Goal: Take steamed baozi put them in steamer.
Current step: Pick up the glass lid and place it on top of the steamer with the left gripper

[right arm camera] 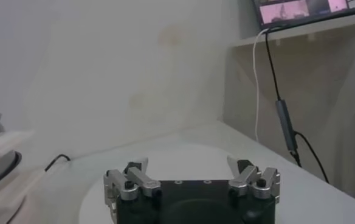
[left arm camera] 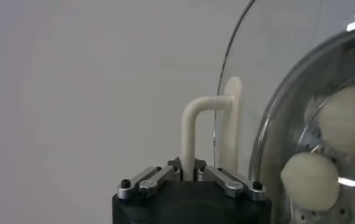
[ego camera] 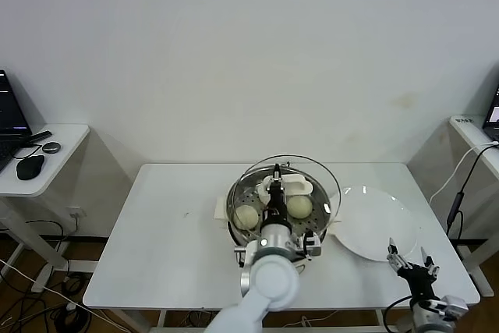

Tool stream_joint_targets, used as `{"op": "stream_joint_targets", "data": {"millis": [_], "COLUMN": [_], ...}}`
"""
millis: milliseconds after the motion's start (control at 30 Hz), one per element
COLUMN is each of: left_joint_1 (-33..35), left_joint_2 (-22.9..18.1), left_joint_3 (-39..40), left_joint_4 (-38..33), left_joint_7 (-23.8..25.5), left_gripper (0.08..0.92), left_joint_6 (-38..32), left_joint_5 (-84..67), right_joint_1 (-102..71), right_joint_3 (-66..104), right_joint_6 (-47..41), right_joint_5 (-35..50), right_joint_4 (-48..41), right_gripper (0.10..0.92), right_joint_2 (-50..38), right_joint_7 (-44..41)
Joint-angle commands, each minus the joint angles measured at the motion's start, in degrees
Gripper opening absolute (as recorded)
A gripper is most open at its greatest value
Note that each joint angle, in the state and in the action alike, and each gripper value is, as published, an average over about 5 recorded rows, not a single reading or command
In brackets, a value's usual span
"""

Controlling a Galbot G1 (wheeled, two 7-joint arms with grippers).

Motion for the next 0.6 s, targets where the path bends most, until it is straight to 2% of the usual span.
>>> {"op": "stream_joint_targets", "data": {"millis": [33, 600], "left_joint_1": [-0.2, 0.0], "left_joint_2": [-0.6, -0.7], "left_joint_3": [1.4, 0.2], "left_joint_4": [4.9, 6.4], "left_joint_7": [-0.9, 1.7], "left_gripper": [0.17, 0.17], "left_joint_6": [0.1, 0.1], "left_joint_5": [4.3, 8.1], "right_joint_1": [0.3, 0.4], "right_joint_3": [-0.3, -0.4], "right_joint_6": [0.0, 0.2], "right_joint_5": [-0.2, -0.5], "right_joint_4": [-0.1, -0.1], "right_gripper": [0.823, 0.823], "right_joint_2": [0.3, 0.8], "right_joint_7": [0.1, 0.1]}}
